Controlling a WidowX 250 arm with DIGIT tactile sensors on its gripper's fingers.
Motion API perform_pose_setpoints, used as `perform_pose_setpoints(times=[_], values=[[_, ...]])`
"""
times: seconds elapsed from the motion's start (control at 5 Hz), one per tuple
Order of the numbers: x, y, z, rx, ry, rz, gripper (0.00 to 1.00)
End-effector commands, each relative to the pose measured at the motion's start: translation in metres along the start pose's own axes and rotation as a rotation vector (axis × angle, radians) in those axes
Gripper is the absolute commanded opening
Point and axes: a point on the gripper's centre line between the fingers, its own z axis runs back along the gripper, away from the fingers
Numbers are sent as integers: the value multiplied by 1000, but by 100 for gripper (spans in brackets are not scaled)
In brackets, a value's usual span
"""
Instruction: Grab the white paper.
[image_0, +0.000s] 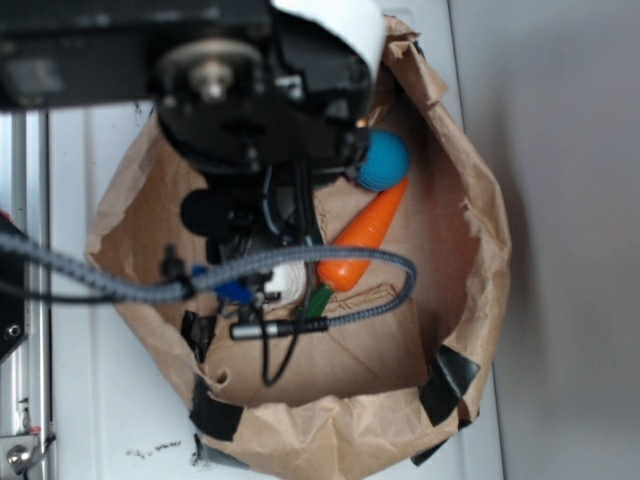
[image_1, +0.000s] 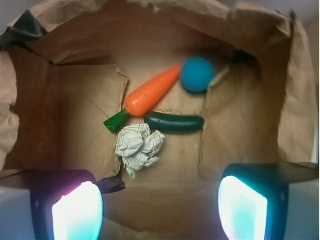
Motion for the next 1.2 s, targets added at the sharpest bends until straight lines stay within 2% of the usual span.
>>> perform_pose_setpoints(times=[0.0,0.4,0.6,0.8,1.0], values=[[3,3,6,4,-28,6,100],[3,3,6,4,-28,6,100],[-3,-11,-11,58,-63,26,100],[-5,-24,-35,117,-64,21,100],[-10,-40,-61,149,-75,-4,100]])
